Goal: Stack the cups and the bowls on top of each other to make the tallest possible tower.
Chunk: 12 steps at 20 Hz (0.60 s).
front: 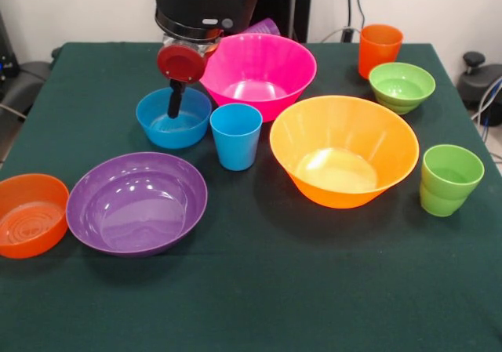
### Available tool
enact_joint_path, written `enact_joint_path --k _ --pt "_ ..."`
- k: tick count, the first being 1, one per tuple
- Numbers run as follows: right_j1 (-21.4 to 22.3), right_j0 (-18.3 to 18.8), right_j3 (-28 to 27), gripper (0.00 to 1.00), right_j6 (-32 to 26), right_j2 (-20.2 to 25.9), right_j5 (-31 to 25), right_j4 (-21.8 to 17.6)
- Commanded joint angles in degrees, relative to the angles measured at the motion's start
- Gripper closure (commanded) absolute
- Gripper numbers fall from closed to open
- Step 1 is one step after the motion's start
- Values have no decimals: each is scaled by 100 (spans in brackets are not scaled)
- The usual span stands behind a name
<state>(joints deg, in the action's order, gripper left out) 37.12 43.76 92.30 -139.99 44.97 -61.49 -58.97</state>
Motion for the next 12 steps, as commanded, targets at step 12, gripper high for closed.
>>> enact_joint_path --k 12 --pt "-456 -296 -374 0 -430 -183 -277 -460"
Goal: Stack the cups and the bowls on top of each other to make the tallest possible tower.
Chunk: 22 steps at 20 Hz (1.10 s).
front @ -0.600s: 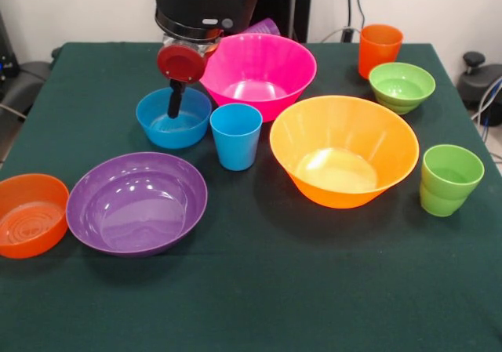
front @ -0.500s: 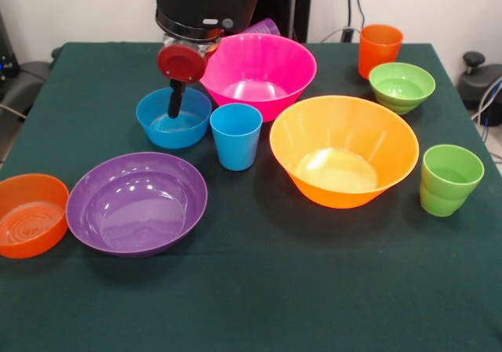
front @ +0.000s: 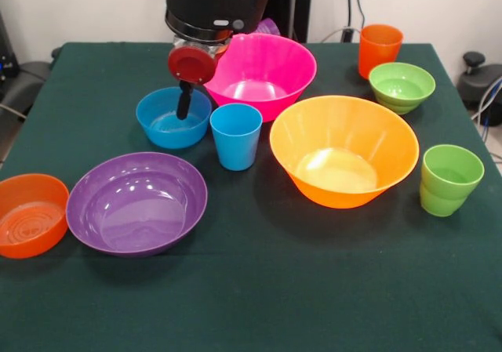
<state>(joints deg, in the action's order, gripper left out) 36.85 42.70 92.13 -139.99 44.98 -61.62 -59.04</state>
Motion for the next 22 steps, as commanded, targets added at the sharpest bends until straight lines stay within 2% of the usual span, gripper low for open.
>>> enact_joint_path --k 1,8,16,22 --pt "-489 -216 -408 0 -424 -200 -239 -499" --pt "-1073 -414 -772 0 2 -360 373 -975" --pt "-1560 -452 -1193 0 10 -403 631 -1376" --pt "-1547 -431 -1135 0 79 -391 690 -1388"
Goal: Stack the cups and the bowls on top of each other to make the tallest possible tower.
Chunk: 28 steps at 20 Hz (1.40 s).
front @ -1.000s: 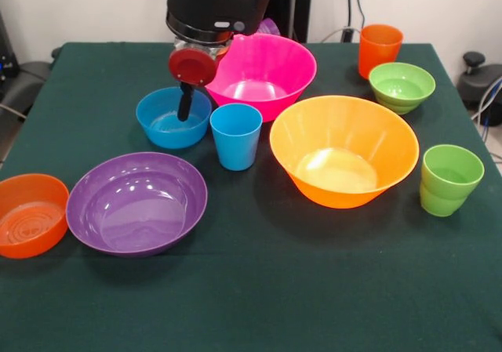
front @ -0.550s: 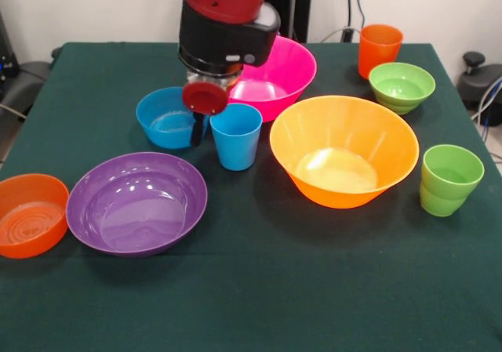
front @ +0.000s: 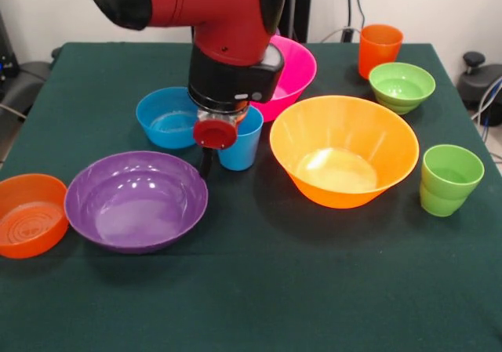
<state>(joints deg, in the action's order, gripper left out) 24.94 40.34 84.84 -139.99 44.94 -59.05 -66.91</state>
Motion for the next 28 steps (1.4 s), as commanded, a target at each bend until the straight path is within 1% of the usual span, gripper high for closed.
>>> enact_joint_path --k 1,13,20,24,28 --pt "-309 -193 -360 0 89 -383 407 -565" --pt "-35 -239 -95 0 274 -383 383 -418" --pt "-37 -317 -71 0 418 -425 427 -466" --pt "111 -305 41 0 368 -401 387 -399" --pt "299 -369 117 0 346 -411 298 -385"
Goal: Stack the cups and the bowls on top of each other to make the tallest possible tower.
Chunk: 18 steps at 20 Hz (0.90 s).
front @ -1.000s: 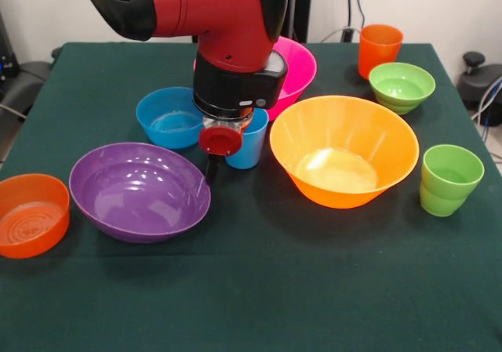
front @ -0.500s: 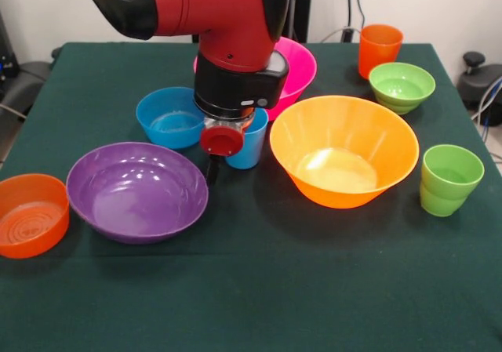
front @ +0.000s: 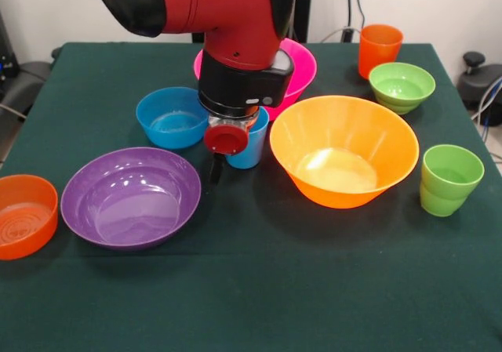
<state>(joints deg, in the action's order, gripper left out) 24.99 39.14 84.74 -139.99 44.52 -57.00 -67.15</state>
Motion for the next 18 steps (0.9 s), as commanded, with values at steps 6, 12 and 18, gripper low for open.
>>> enact_joint_path --k 6,12,18 --pt "538 -200 264 0 202 -337 -45 -154" --pt "455 -212 16 0 -250 -284 -96 -208" --pt "290 -204 -120 0 -340 -310 -54 -272"
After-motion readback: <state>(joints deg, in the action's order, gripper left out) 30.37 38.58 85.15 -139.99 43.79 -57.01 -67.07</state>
